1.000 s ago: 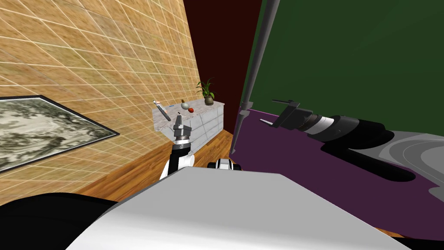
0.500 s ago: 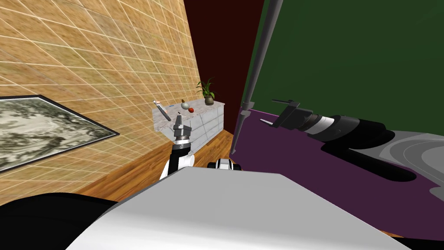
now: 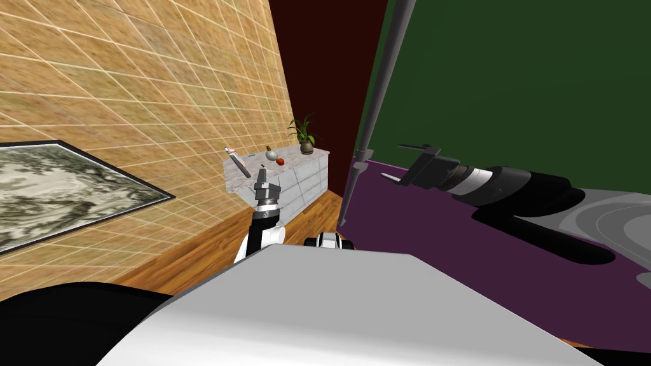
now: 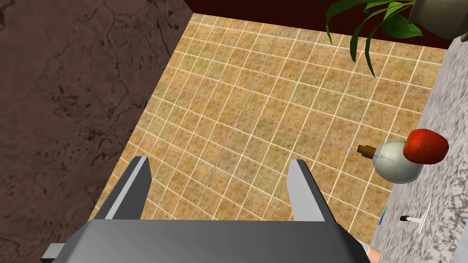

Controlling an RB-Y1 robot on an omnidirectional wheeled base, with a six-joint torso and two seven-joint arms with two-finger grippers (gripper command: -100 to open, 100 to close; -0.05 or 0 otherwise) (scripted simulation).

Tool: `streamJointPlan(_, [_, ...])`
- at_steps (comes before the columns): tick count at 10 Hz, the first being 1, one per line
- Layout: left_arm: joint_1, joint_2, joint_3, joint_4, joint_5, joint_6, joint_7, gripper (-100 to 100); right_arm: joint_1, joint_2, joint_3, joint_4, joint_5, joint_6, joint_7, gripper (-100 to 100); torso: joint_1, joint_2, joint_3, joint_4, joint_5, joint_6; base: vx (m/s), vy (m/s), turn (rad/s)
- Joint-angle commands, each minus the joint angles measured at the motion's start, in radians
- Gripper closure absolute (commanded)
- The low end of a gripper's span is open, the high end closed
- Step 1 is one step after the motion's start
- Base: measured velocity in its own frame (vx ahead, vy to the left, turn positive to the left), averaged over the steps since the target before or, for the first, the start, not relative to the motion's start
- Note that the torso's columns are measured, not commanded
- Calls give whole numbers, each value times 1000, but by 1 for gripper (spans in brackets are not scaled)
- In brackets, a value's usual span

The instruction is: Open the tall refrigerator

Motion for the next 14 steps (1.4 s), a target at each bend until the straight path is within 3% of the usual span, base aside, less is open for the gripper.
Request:
streamJointPlan(1, [0,0,0,0,0,0,0,0,-10,-30,-37,-12,22,-2,9,-100,-1,0,0,0,0,0,34,45,26])
streamJointPlan(3, [0,0,0,0,0,0,0,0,-15,-51,-58,-23,38,-2,14,-100,-1,0,0,0,0,0,55,73,55])
streamJointPlan(6, [0,0,0,0,0,0,0,0,-17,-55,-57,-15,34,0,5,-100,-1,1,1,0,-1,0,41,55,-14])
streamJointPlan(7, [0,0,0,0,0,0,0,0,-18,-56,-57,-15,33,0,3,100,-3,2,1,0,-1,0,6,9,4])
streamJointPlan(14, [-1,0,0,0,0,0,0,0,-50,-107,-28,-115,-34,35,11,100,-3,-3,-2,-1,-1,0,-264,-49,235])
